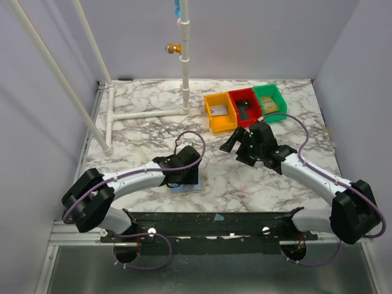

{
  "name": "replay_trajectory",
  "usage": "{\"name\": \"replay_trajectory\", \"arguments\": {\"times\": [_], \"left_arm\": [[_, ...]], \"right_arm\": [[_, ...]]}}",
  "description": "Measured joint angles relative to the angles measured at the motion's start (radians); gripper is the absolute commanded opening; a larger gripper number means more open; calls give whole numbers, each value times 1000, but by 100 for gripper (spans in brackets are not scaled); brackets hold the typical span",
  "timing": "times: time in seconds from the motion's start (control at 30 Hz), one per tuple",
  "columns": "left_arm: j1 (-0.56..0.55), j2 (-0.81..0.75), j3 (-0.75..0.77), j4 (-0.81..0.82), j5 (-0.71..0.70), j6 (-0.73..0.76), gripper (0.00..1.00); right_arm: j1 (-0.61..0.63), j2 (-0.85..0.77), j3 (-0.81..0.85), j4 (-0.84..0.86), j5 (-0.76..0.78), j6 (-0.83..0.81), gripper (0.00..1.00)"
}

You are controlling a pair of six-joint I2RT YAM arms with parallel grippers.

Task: Take the credit cards out of the card holder
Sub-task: Remove the credit card from the card holder.

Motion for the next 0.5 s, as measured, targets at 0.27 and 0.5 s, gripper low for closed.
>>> {"name": "replay_trajectory", "arguments": {"times": [0.27,0.5], "left_arm": [[-39,90,22,-12,-58,1,56],[-42,90,23,-15,-76,-2,42]], "right_arm": [[0,0,-18,0,1,0,100],[0,0,-21,0,1,-5,100]]}}
